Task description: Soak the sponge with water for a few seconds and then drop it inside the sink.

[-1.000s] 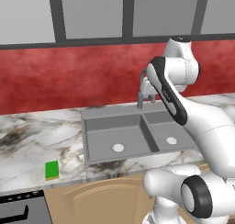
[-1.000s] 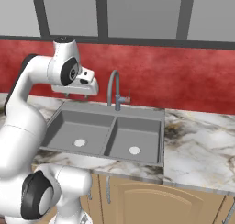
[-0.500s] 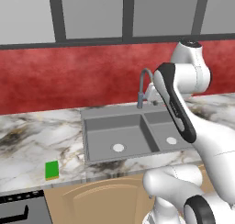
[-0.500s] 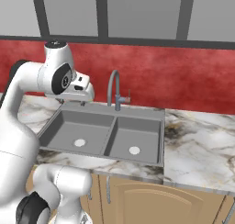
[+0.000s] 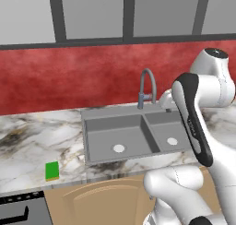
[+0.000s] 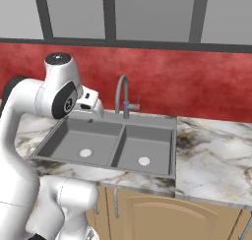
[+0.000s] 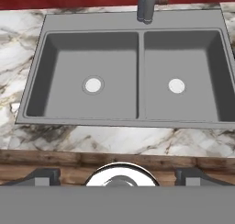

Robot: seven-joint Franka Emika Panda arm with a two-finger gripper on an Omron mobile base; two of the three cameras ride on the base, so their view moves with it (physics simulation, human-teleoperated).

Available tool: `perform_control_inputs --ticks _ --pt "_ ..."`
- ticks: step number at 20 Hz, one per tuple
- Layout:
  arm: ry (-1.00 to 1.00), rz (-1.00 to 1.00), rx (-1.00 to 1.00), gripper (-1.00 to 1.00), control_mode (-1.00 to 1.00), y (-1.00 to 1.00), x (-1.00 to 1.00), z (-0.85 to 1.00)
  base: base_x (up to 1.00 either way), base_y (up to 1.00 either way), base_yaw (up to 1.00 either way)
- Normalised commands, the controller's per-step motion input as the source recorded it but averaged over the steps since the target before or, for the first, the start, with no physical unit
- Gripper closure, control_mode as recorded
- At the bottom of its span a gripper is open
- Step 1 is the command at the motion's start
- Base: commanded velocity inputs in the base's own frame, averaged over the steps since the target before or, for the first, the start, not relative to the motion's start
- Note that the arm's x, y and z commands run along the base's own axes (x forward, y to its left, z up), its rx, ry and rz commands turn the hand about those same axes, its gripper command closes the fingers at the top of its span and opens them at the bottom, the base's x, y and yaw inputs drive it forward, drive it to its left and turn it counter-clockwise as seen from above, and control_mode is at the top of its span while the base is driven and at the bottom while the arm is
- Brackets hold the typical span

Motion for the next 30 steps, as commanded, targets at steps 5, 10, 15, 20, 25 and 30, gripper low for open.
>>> perform_control_inputs --ticks 5,10,15,20,25,30 --pt "-0.01 -0.02 0.01 -1.00 -1.00 -0.28 -0.14 0.03 0.00 0.00 0.00" --pt "0.00 0.00 0.00 -1.00 -1.00 -0.49 0.00 0.00 0.00 0.00 0.00" --pt "0.00 0.00 0.00 -1.00 -1.00 -0.72 0.00 0.00 0.00 0.00 0.00" --pt "0.00 0.00 0.00 -1.00 -1.00 -0.51 0.00 0.00 0.00 0.00 0.00" --pt "-0.01 0.00 0.01 -1.00 -1.00 -0.49 0.00 0.00 0.00 0.00 0.00" --pt "-0.07 0.00 0.03 -1.00 -1.00 -0.44 -0.01 0.01 0.00 0.00 0.00"
